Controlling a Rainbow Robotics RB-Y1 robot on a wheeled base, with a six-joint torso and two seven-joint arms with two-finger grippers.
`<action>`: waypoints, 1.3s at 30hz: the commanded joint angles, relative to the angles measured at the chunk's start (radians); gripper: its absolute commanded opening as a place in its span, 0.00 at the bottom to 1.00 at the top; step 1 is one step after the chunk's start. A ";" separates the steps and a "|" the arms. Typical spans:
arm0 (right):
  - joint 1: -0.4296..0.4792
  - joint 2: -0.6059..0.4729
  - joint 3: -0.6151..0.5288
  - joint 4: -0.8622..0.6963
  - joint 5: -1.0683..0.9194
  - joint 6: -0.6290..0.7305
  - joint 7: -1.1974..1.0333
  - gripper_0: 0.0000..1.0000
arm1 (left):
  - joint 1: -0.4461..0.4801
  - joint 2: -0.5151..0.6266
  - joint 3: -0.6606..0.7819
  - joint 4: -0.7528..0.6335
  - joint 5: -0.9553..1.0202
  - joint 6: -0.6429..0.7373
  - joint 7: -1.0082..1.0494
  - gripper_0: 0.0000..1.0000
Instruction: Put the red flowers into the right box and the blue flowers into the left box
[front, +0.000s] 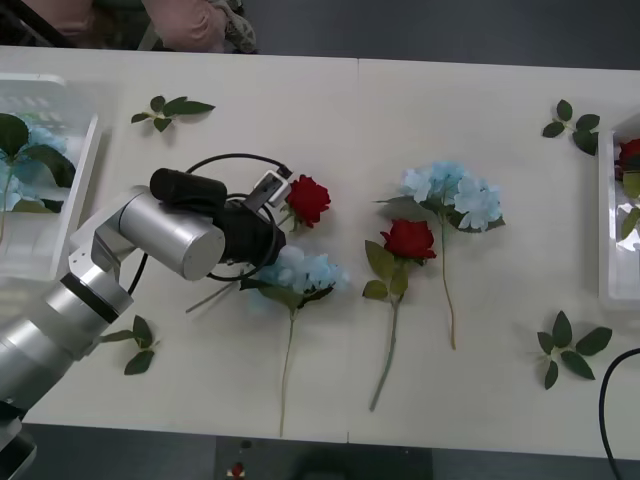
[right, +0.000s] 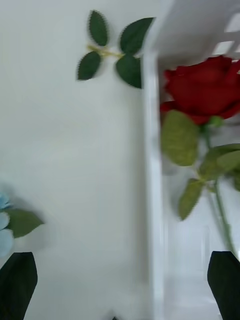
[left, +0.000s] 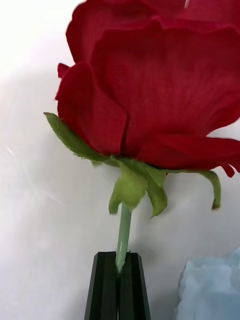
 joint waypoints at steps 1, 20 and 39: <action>0.036 0.061 0.015 -0.124 -0.052 0.037 0.011 1.00 | -0.020 0.052 0.069 -0.171 0.022 0.040 -0.020 0.00; 0.053 0.176 0.139 -0.363 -0.365 0.008 0.155 1.00 | 0.056 0.025 0.314 -0.643 0.346 -0.069 0.089 0.00; 0.053 0.249 0.068 -0.280 -0.942 0.009 0.574 1.00 | 0.024 -0.123 0.274 -0.639 0.513 -0.205 0.115 0.00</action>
